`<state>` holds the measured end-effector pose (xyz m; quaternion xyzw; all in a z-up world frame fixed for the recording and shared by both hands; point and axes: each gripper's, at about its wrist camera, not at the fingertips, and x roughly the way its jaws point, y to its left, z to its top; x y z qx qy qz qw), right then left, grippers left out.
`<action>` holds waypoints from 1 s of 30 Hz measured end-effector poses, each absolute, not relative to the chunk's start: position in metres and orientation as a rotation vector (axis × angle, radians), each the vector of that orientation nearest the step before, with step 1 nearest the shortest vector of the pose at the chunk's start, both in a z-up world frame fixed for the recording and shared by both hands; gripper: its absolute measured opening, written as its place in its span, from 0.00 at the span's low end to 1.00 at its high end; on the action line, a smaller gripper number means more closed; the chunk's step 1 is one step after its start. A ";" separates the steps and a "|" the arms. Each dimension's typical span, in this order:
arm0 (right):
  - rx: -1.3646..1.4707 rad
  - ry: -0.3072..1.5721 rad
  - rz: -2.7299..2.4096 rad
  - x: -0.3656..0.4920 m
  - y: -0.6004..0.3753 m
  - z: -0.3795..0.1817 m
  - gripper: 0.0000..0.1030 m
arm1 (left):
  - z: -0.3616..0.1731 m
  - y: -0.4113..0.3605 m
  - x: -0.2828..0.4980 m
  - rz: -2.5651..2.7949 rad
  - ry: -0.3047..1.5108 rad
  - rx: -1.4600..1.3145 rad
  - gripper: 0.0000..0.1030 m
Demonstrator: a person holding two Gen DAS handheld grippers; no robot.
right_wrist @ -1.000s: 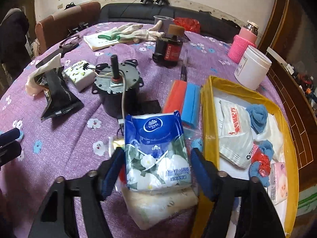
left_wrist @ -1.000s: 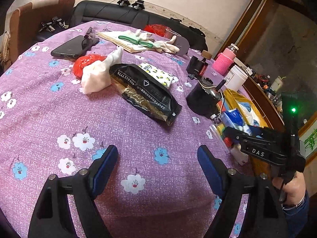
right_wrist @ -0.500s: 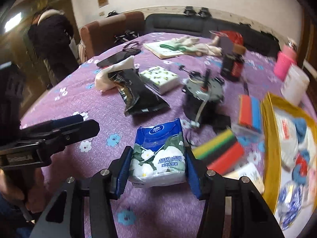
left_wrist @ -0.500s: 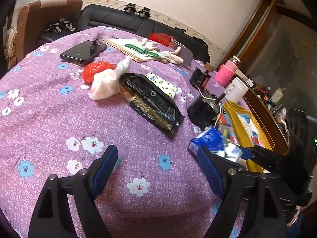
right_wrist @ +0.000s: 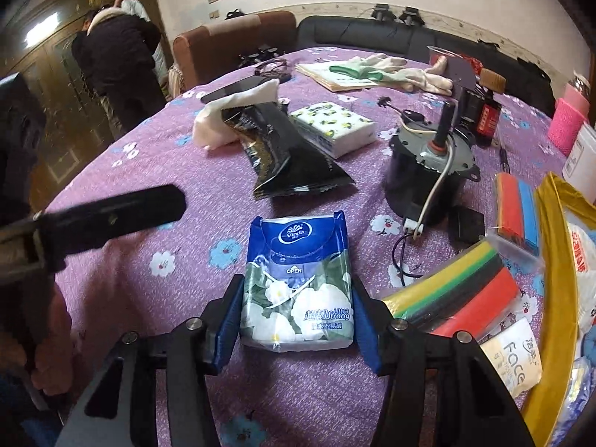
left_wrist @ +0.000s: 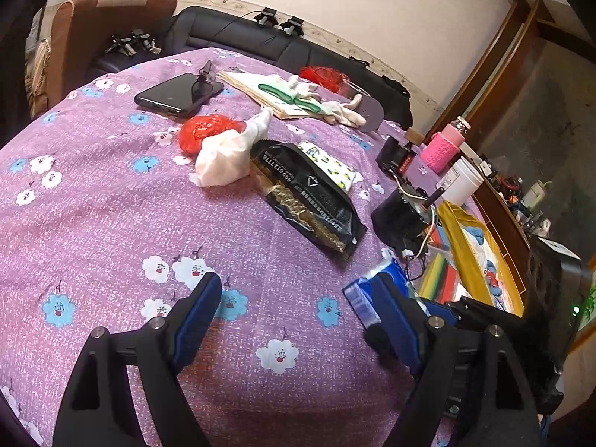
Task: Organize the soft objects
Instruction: 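Grasp blue-and-white tissue pack with right tool, then move left tool to red plastic bag and close on it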
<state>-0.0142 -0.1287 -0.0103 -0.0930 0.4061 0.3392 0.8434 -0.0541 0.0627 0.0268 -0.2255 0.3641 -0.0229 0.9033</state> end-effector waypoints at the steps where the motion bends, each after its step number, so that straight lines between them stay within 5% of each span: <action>1: -0.194 0.862 0.724 -0.015 -0.128 -0.010 0.57 | 0.027 0.063 -0.054 -0.044 0.753 -0.465 0.79; 30: -0.002 0.808 0.656 -0.007 -0.166 0.014 0.54 | 0.049 0.074 0.004 0.014 0.917 -0.567 0.79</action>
